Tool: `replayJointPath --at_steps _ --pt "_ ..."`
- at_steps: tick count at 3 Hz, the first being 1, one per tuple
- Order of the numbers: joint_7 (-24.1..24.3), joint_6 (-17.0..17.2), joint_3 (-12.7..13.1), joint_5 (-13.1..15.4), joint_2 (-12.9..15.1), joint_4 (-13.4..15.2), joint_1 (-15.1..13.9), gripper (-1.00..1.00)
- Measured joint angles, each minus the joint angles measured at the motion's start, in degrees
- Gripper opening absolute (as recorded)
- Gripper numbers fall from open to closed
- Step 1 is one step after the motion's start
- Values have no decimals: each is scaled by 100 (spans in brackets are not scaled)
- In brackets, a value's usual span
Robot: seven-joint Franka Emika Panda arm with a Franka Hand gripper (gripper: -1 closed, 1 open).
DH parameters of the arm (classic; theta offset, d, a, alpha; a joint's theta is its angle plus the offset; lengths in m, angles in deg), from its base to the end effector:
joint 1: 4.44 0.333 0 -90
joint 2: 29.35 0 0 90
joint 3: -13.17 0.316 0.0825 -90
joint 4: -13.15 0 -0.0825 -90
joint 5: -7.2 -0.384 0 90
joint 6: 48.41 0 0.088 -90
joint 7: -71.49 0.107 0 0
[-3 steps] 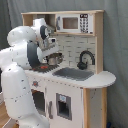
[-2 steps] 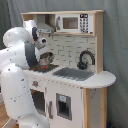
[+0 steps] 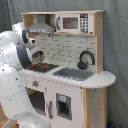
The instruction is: Play with the kitchen
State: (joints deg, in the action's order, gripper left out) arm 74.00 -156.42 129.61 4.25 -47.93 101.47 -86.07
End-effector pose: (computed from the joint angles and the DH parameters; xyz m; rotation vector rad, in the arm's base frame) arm 0.4626 0.4291 0.5703 2.8228 0.8774 0.3914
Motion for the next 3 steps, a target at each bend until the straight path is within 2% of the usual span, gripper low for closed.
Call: replayJointPath --at_steps 3 --pt "-252 7 745 -712 -1065 -1199 -1056 -100"
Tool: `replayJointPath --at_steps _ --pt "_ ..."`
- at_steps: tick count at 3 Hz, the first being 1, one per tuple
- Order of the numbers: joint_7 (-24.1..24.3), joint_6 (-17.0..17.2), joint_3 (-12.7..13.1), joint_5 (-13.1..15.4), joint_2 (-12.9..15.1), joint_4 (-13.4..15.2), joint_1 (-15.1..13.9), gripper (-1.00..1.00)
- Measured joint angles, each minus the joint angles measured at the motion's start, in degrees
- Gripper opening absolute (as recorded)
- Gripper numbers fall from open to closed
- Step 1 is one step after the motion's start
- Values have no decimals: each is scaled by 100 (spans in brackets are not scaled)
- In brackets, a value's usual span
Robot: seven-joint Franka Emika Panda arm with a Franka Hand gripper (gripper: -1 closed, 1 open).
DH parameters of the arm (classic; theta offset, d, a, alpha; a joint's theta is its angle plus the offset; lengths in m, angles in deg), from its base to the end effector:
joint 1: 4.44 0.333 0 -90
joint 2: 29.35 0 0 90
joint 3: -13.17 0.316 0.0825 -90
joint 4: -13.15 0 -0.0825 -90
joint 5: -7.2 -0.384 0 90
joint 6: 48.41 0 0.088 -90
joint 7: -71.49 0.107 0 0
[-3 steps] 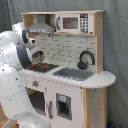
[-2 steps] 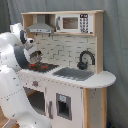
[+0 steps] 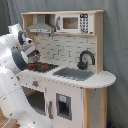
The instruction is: Play with the kitchen
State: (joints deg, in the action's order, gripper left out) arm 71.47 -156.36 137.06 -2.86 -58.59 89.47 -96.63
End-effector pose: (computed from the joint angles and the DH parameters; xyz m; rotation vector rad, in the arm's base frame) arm 0.4821 0.4836 0.5600 2.8022 0.9250 0.4656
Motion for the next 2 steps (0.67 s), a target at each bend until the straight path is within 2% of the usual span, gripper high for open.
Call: replayJointPath --at_steps 2 --pt "6 329 433 -381 -431 -803 -567 -100"
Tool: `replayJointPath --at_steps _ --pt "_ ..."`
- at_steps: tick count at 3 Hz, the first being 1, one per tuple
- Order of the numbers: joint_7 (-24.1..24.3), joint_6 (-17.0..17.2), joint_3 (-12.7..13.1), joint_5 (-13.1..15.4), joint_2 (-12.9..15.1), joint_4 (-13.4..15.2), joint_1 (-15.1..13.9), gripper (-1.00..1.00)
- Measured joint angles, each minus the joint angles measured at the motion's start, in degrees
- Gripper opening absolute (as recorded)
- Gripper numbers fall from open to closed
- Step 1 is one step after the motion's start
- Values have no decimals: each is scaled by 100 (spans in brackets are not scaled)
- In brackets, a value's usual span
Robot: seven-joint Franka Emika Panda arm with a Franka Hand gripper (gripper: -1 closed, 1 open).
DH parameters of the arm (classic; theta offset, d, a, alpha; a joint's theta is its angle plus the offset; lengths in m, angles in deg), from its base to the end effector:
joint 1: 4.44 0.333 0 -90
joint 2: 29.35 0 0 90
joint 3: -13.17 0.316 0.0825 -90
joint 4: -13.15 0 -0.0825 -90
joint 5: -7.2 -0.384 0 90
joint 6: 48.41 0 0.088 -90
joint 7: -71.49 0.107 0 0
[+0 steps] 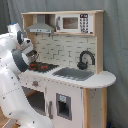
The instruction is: Play with the kitchen
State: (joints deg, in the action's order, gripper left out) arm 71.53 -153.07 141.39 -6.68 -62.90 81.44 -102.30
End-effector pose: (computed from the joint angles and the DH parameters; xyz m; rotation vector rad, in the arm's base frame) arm 0.4880 0.5083 0.5583 2.8346 0.9430 0.4465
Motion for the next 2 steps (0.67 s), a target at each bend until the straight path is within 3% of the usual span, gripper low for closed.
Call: replayJointPath --at_steps 1,2 --pt "22 238 248 -237 -113 -275 -315 -100" --pt "84 232 483 -568 -267 -328 -725 -100"
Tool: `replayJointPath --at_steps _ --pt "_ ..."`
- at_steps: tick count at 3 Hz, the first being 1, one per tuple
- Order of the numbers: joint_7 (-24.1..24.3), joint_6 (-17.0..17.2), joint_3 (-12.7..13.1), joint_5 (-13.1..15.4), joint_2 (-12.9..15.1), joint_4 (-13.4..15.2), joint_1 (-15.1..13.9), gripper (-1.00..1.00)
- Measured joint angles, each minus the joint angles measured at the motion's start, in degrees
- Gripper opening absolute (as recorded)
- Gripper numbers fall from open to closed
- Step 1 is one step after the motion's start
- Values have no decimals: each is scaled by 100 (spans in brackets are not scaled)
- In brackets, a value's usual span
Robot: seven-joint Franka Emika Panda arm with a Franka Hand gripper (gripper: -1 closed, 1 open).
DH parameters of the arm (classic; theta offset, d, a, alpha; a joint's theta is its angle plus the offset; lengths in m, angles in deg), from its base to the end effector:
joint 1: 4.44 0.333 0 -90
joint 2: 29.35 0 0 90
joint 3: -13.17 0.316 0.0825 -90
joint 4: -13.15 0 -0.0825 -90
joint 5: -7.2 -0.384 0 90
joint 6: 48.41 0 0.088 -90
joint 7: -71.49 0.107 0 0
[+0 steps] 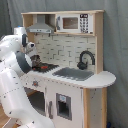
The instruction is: Play with the kitchen
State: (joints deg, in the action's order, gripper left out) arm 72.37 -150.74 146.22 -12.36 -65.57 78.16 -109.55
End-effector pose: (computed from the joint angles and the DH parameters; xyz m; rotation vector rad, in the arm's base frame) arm 0.5152 0.5017 0.5316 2.9515 0.8810 0.3288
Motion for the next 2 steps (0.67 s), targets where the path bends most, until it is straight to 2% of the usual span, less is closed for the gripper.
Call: replayJointPath --at_steps 1,2 --pt "256 16 208 -305 -102 -226 -258 -100" --pt "287 12 271 -377 -244 -451 -377 -100"
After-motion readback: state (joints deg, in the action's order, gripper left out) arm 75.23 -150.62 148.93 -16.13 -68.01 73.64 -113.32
